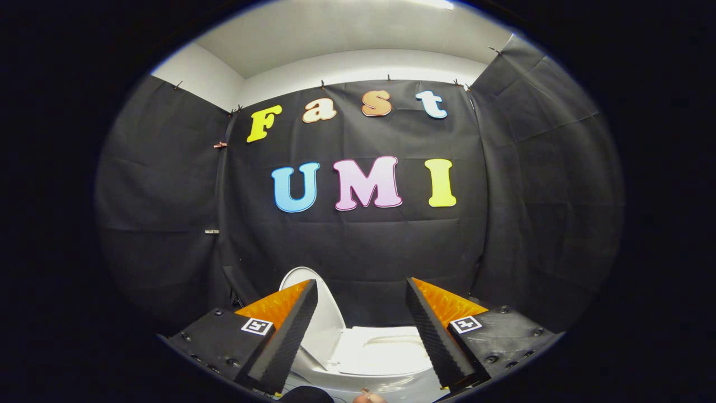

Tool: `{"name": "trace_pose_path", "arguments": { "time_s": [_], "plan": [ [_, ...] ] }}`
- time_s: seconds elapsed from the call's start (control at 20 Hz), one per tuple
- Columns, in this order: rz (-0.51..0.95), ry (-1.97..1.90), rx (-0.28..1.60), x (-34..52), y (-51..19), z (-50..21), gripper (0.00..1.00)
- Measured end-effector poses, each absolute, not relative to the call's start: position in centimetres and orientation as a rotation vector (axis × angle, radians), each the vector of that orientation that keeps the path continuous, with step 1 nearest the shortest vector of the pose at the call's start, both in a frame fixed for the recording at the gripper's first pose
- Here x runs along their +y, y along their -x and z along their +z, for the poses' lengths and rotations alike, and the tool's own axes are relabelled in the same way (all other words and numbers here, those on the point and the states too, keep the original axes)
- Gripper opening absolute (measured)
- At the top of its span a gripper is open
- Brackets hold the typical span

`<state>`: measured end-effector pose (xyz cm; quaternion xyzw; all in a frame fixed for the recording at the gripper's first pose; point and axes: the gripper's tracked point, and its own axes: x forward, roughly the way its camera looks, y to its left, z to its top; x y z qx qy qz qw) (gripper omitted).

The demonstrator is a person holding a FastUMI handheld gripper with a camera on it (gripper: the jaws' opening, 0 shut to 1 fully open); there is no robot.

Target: Open the toilet lid.

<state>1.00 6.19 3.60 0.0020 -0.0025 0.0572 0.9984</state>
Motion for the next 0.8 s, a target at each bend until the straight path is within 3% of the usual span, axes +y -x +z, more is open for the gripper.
{"name": "trace_pose_path", "arguments": {
  "time_s": [0.8],
  "plan": [
    [0.116, 0.001, 0.000, 6.19, -0.98, 3.28, 0.99]
  ]
}}
